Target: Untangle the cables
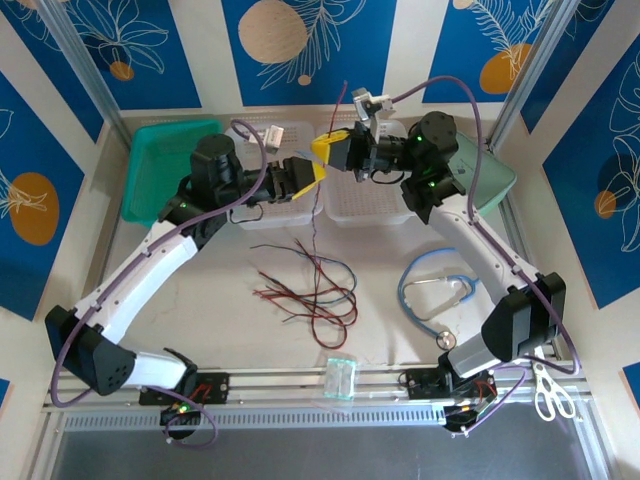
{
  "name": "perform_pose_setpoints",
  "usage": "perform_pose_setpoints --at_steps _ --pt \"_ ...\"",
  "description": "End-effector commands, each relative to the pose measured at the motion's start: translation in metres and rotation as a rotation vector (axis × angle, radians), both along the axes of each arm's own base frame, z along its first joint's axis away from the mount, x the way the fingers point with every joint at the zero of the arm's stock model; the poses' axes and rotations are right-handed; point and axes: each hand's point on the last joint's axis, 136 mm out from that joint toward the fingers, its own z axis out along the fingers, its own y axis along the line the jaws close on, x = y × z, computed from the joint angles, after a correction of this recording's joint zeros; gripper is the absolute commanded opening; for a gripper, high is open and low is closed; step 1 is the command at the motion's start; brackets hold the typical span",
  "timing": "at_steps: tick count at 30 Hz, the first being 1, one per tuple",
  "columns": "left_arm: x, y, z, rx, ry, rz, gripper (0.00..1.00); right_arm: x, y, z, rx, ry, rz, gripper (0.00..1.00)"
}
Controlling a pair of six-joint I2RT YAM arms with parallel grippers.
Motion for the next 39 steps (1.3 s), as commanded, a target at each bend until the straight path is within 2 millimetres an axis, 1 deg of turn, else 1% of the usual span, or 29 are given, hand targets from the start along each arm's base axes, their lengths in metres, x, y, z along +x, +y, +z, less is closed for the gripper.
perform_pose_setpoints --at_steps 1,3,5,8,16,20,21,23,24,25,26,27,30,31,33,35,39 --pt "-0.001 0.010 0.027 -0.028 -0.108 0.055 0.59 -0.014 -0.009 0.012 0.015 -0.036 0.000 0.00" --pt "0.002 0.012 0.029 -0.033 -0.115 0.074 0.59 -0.013 -0.011 0.012 0.014 -0.036 -0.007 0.00" --pt "0.007 0.017 0.030 -0.032 -0.120 0.122 0.63 -0.012 -0.013 0.012 0.014 -0.034 -0.015 0.00" --pt "0.012 0.021 0.029 -0.040 -0.122 0.158 0.63 -0.014 -0.015 0.013 0.015 -0.035 -0.015 0.00" --pt "0.022 0.003 0.020 -0.073 -0.068 0.103 0.65 -0.019 -0.010 0.014 0.013 -0.041 0.015 0.00" --pt "0.023 -0.007 0.014 -0.085 -0.047 0.072 0.63 -0.022 -0.005 0.015 0.015 -0.048 0.034 0.00" --pt "0.023 -0.010 0.012 -0.089 -0.041 0.066 0.62 -0.023 -0.004 0.016 0.015 -0.048 0.039 0.00" --pt "0.025 -0.013 0.007 -0.096 -0.029 0.059 0.55 -0.024 -0.001 0.018 0.016 -0.050 0.049 0.00" --pt "0.027 -0.013 0.005 -0.101 -0.025 0.061 0.42 -0.025 0.000 0.018 0.015 -0.051 0.057 0.00" --pt "0.027 -0.014 0.004 -0.108 -0.026 0.057 0.16 -0.026 0.001 0.018 0.014 -0.048 0.060 0.00" --pt "0.027 -0.014 0.003 -0.108 -0.020 0.061 0.00 -0.025 0.000 0.018 0.013 -0.044 0.058 0.00" --pt "0.028 -0.012 0.001 -0.101 -0.016 0.072 0.00 -0.024 0.000 0.018 0.010 -0.039 0.053 0.00" --pt "0.028 -0.002 -0.001 -0.049 -0.047 0.132 0.00 -0.020 -0.009 0.018 0.005 -0.026 0.010 0.00" --pt "0.029 0.005 -0.002 -0.030 -0.063 0.168 0.00 -0.017 -0.013 0.018 0.003 -0.019 -0.016 0.00" --pt "0.033 0.021 -0.003 -0.015 -0.081 0.249 0.00 -0.014 -0.021 0.018 0.001 -0.008 -0.072 0.00" --pt "0.035 0.041 0.001 -0.028 -0.104 0.332 0.00 -0.006 -0.033 0.016 -0.008 0.045 -0.162 0.00" --pt "0.032 0.079 0.007 -0.041 -0.165 0.501 0.00 0.018 -0.059 0.004 -0.010 0.195 -0.427 0.00"
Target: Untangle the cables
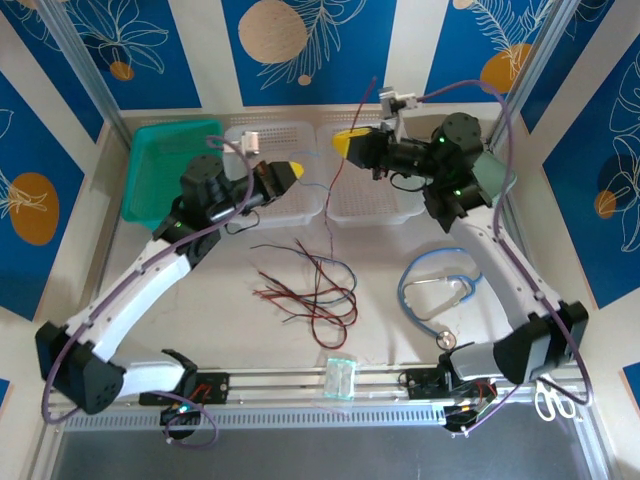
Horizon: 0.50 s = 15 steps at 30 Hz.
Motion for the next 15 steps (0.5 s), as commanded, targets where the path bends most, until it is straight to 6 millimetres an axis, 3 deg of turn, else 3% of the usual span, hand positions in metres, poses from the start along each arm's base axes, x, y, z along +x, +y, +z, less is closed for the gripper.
perform_pose_setpoints --at_steps 1,6,9,15 --pt "0.001 0.042 0.021 0.000 -0.118 0.203 0.00 0.016 -0.029 -0.009 0.002 0.105 -0.271 0.00" --pt "-0.006 0.095 0.022 0.052 -0.161 0.450 0.00 0.029 -0.081 -0.015 0.014 0.133 -0.625 0.00" --pt "-0.013 0.138 0.014 0.074 -0.147 0.651 0.00 0.032 -0.120 -0.017 0.014 0.153 -0.825 0.00" --pt "-0.047 0.218 0.001 0.017 -0.143 0.994 0.00 0.024 -0.178 -0.020 0.055 0.192 -1.078 0.00"
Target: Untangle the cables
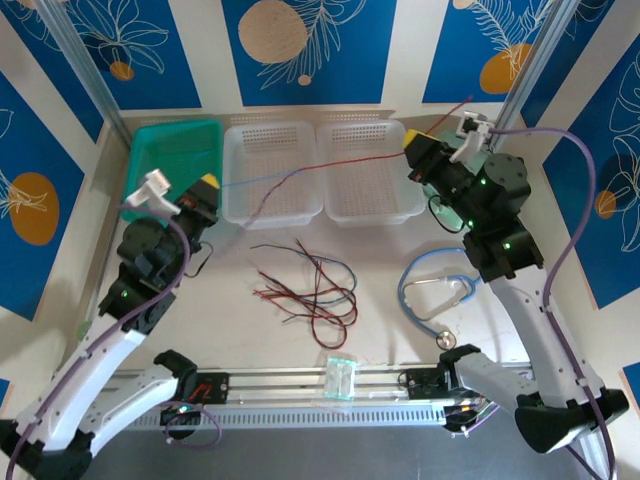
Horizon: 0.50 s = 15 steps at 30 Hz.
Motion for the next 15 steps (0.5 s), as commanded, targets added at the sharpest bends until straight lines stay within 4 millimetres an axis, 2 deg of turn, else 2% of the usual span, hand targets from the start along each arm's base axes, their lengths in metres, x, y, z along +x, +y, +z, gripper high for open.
perform_pose_setpoints --at_steps 1,7,11,15 --pt "-0.015 0.065 -0.008 -0.021 0.006 0.318 0.00 0.000 -0.054 -0.007 0.004 0.034 -0.280 0.00" --pt "-0.040 0.104 -0.004 0.010 -0.005 0.486 0.00 -0.010 -0.096 -0.012 0.011 0.049 -0.488 0.00" --pt "-0.049 0.118 -0.001 0.007 -0.003 0.553 0.00 -0.021 -0.126 -0.019 0.021 0.071 -0.648 0.00" --pt "-0.054 0.124 -0.001 -0.006 -0.009 0.581 0.00 -0.040 -0.158 -0.028 0.082 0.109 -0.814 0.00"
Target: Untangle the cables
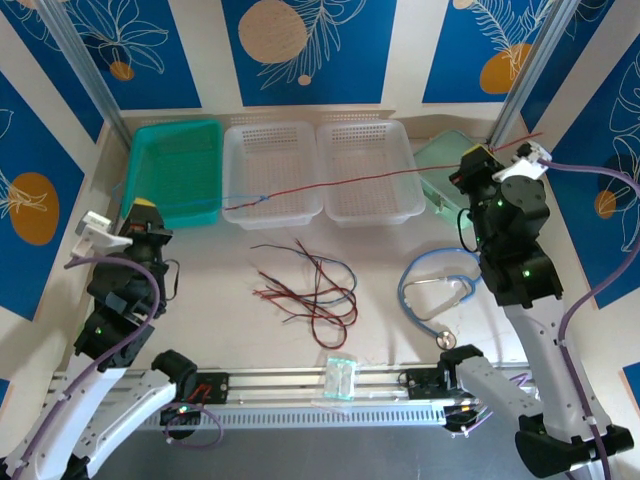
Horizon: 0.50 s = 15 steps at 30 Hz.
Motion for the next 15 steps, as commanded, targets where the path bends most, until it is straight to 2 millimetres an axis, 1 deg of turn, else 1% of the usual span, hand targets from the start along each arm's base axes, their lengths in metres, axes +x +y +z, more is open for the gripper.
perform_pose_setpoints --at_steps 1,5,8,12,15 --pt "-0.012 0.022 0.004 -0.004 -0.004 0.107 0.00 -0.025 -0.048 -0.009 0.060 0.017 -0.264 0.00" --pt "-0.018 0.030 0.001 -0.017 -0.005 0.148 0.00 -0.054 -0.083 -0.021 0.105 0.057 -0.478 0.00" --pt "-0.026 0.040 -0.003 -0.047 -0.012 0.190 0.00 -0.075 -0.103 -0.028 0.117 0.076 -0.602 0.00" --pt "-0.035 0.048 -0.006 -0.063 -0.018 0.226 0.00 -0.093 -0.118 -0.033 0.121 0.073 -0.695 0.00" --pt "-0.038 0.051 -0.005 -0.071 -0.025 0.232 0.00 -0.098 -0.123 -0.035 0.121 0.076 -0.720 0.00"
